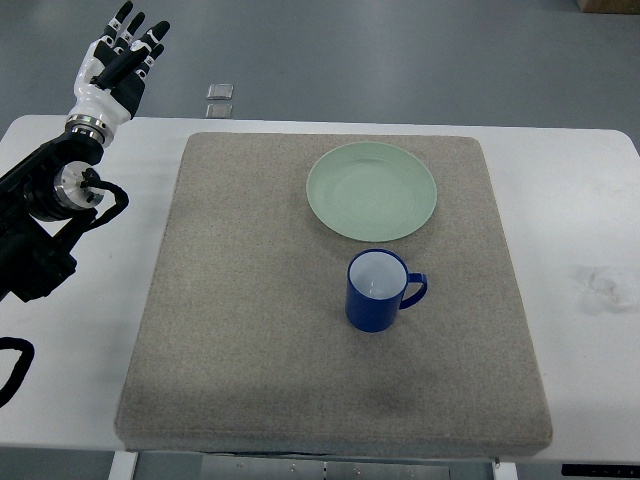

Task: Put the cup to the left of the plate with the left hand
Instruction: 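Extend the left hand forward over the pad toward the blue mug, then wrap the left hand fingers around the blue mug's body, then lift the blue mug and carry it past the plate toward the pad's far corner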

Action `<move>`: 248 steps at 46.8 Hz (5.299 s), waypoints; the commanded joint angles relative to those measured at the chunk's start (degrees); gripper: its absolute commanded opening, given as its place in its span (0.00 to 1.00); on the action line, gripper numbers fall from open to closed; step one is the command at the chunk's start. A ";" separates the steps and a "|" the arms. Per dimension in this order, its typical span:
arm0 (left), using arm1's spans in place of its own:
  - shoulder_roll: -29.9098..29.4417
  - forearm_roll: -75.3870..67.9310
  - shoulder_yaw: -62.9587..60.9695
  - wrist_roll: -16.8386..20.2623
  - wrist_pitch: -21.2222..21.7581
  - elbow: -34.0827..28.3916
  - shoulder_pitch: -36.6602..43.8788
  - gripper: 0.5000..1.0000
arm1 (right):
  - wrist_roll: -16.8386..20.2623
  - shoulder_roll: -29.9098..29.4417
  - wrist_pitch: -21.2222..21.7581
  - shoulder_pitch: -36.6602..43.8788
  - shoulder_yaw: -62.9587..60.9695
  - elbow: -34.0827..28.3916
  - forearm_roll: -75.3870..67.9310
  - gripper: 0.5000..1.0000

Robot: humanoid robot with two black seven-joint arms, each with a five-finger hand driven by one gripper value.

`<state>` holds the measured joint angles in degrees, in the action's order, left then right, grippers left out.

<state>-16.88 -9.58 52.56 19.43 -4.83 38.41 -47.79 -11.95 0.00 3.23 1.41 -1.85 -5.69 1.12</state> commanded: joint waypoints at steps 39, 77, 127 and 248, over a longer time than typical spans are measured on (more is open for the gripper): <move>-1.84 -1.05 -4.47 -0.53 -8.87 1.49 0.77 0.99 | 0.00 0.00 0.02 0.00 0.00 -0.02 0.02 0.86; -9.93 -23.28 -21.71 -0.44 -29.79 15.02 2.09 0.98 | 0.00 0.00 0.02 0.00 0.00 -0.02 0.02 0.86; -2.90 -33.75 -28.92 -0.35 -30.17 20.47 2.70 0.98 | 0.00 0.00 0.02 0.00 0.00 -0.02 0.03 0.86; 2.55 -36.21 -22.94 0.35 -21.81 18.10 2.44 0.19 | 0.00 0.00 -0.07 0.00 0.00 -0.02 0.02 0.86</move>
<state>-14.26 -46.09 28.94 19.78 -28.59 56.54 -45.31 -11.95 0.00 3.25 1.41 -1.85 -5.71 1.13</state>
